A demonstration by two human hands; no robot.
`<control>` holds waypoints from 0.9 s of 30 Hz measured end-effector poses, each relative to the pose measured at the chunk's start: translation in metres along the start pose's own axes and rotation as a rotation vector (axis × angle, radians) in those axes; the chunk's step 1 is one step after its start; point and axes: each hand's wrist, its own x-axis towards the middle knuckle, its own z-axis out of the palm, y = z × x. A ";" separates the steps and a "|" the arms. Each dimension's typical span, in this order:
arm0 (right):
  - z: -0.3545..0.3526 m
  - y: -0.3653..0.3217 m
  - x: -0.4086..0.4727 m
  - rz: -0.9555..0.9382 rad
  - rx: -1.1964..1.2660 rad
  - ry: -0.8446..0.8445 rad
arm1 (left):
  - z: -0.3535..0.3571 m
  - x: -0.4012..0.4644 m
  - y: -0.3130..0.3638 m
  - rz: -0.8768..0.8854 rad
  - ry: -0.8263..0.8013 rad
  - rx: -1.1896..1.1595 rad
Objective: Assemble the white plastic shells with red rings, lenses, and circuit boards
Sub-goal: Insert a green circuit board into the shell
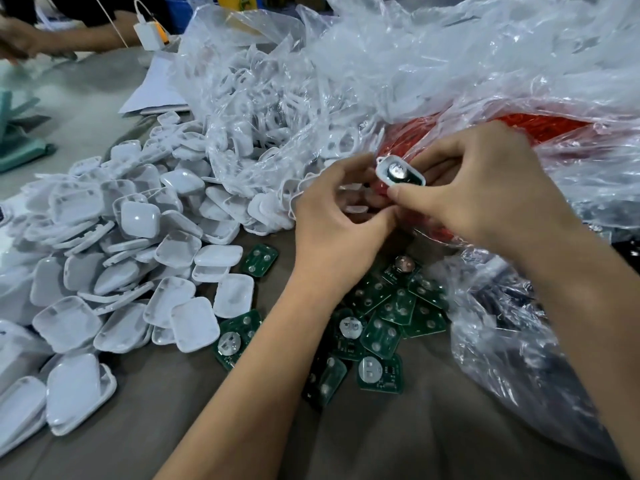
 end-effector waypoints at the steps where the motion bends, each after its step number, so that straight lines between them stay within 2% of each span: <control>1: -0.004 -0.001 0.001 0.011 0.047 -0.024 | -0.001 0.001 0.001 -0.119 -0.016 -0.280; 3: -0.009 -0.002 0.002 0.020 0.111 -0.090 | -0.004 0.003 0.001 -0.342 -0.098 -0.772; 5: -0.011 -0.006 0.001 0.002 0.117 -0.144 | -0.006 0.007 0.000 -0.401 -0.172 -0.935; 7: -0.012 -0.010 0.000 -0.008 0.131 -0.157 | -0.007 0.007 0.001 -0.385 -0.218 -0.960; 11: -0.014 -0.017 -0.002 -0.014 0.122 -0.145 | -0.007 0.008 0.002 -0.378 -0.187 -0.972; 16: -0.015 -0.023 -0.003 -0.019 0.120 -0.111 | -0.010 0.009 -0.001 -0.363 -0.230 -0.979; 21: -0.011 -0.024 -0.006 -0.053 0.176 -0.079 | -0.021 0.014 0.007 -0.302 -0.141 -1.035; 24: 0.000 -0.021 -0.006 -0.065 0.154 -0.145 | -0.038 0.015 0.015 -0.280 -0.030 -1.105; 27: 0.018 -0.021 -0.007 -0.066 0.074 -0.310 | -0.054 0.012 0.025 -0.277 -0.013 -1.216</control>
